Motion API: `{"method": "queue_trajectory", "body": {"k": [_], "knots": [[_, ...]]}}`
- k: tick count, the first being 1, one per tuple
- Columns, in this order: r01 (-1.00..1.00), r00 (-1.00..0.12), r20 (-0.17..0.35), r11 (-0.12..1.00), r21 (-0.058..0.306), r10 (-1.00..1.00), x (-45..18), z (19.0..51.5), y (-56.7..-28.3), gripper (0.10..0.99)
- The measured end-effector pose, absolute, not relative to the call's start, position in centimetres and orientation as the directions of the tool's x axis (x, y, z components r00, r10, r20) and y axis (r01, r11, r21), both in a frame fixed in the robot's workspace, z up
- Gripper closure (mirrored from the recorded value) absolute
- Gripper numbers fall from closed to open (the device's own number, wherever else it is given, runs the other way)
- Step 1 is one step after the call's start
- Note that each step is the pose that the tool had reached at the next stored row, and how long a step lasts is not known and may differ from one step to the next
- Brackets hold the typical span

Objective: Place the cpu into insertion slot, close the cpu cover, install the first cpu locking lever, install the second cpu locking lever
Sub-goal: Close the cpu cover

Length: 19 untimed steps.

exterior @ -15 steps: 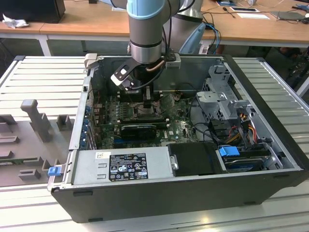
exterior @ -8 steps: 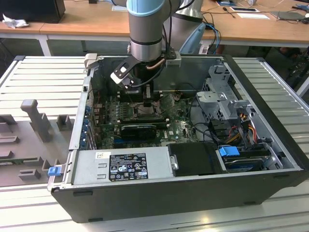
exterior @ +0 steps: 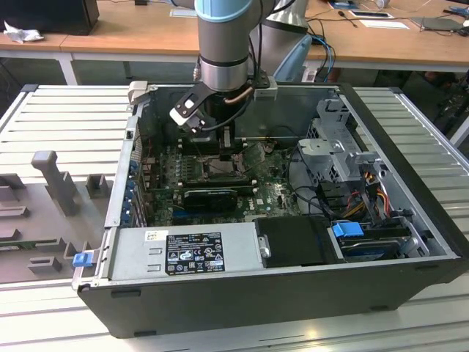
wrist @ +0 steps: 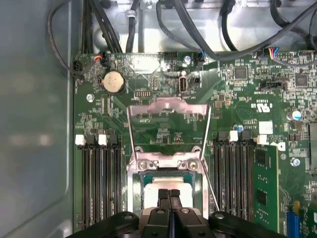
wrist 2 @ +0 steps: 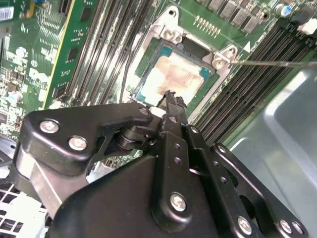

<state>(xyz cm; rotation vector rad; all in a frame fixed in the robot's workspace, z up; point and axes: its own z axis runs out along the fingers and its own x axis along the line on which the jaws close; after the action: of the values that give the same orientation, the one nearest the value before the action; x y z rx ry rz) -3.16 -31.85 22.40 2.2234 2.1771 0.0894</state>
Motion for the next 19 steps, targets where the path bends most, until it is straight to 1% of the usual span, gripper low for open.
{"method": "queue_trajectory", "body": {"k": [6, 13, 19], "knots": [[0.998, 0.021, 0.022, -0.022, 0.056, 1.0, -2.5, 22.5, -31.9, 0.98], [0.998, 0.021, 0.022, -0.022, 0.056, 1.0, -2.5, 24.4, -31.9, 0.98], [0.998, 0.021, 0.022, -0.022, 0.054, 1.0, -2.2, 24.6, -31.9, 0.98]]}}
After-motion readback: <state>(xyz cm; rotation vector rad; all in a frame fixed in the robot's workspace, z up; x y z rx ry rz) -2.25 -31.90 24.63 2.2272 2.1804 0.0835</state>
